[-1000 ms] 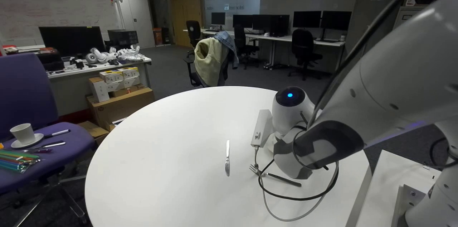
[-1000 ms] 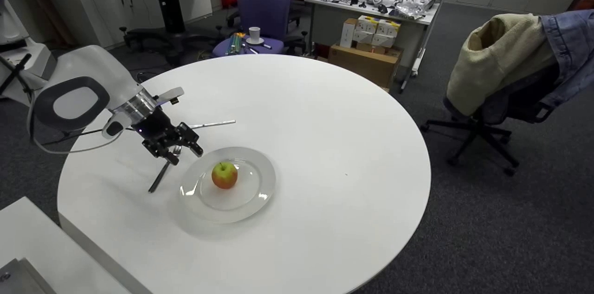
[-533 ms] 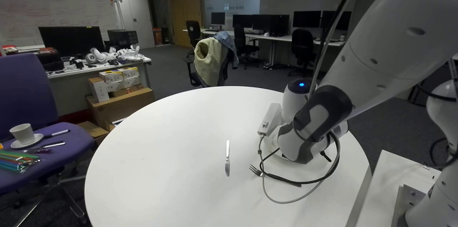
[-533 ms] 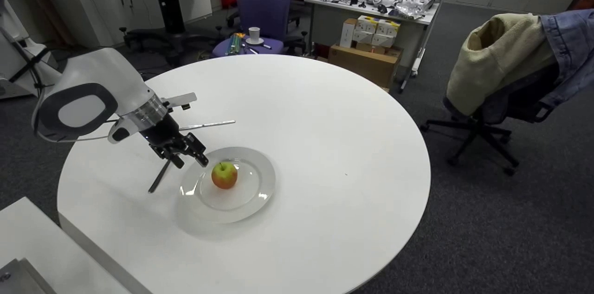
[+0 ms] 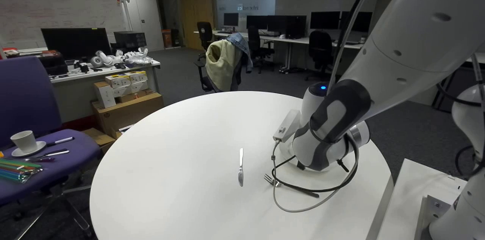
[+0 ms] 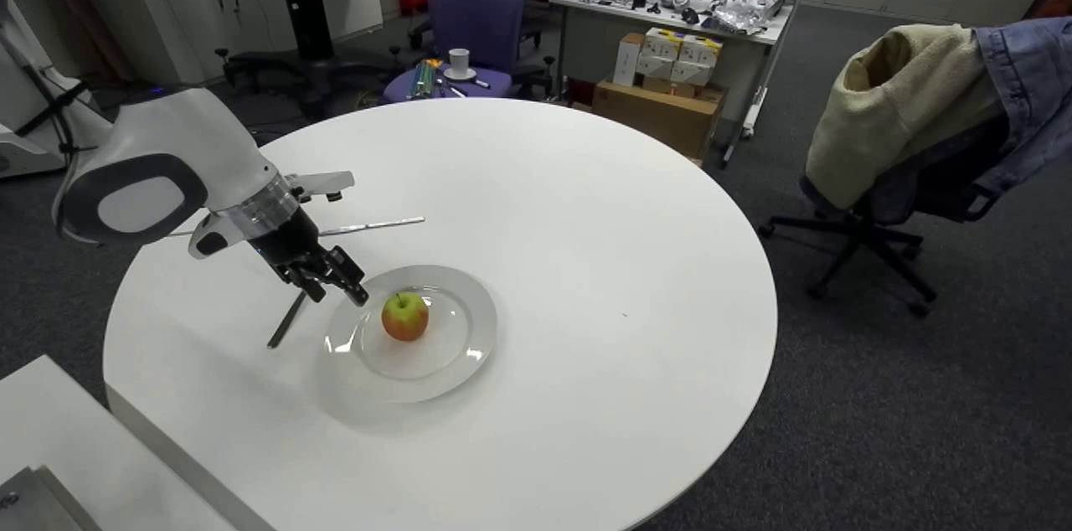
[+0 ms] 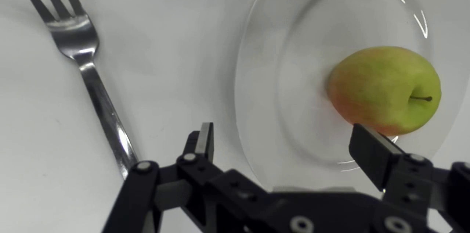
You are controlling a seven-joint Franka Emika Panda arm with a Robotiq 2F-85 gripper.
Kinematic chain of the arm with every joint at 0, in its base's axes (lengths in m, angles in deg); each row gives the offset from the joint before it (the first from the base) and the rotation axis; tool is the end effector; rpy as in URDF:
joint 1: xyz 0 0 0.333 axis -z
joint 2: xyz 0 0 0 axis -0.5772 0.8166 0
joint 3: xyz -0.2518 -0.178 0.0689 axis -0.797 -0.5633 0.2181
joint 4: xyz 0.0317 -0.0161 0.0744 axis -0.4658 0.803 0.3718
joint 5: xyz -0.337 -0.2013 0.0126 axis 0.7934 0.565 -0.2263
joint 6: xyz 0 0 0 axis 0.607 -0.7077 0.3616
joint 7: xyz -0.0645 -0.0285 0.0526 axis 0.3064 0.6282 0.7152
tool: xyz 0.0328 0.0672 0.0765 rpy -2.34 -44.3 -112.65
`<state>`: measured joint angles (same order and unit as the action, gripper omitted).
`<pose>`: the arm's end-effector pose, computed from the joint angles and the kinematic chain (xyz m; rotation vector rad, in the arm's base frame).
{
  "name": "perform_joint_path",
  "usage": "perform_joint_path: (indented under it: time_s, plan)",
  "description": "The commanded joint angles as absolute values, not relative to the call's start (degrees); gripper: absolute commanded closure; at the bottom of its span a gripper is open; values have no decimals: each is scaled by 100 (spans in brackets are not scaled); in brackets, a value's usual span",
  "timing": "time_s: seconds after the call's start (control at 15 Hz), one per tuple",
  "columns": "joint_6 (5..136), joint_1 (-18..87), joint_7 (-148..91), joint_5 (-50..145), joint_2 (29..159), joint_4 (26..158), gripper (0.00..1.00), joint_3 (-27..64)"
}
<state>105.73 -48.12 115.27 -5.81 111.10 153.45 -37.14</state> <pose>0.3942 0.0479 0.1721 -0.2689 2.9324 -0.4880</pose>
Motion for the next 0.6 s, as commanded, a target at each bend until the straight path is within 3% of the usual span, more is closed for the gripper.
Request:
perform_joint_path:
  time_s: [0.0, 0.53]
  plan:
    - [10981, -4420, 11527, -367, 10545, 15459, 0, -3441]
    - [10933, -4008, 11278, -520, 10702, 15305, 0, -2914]
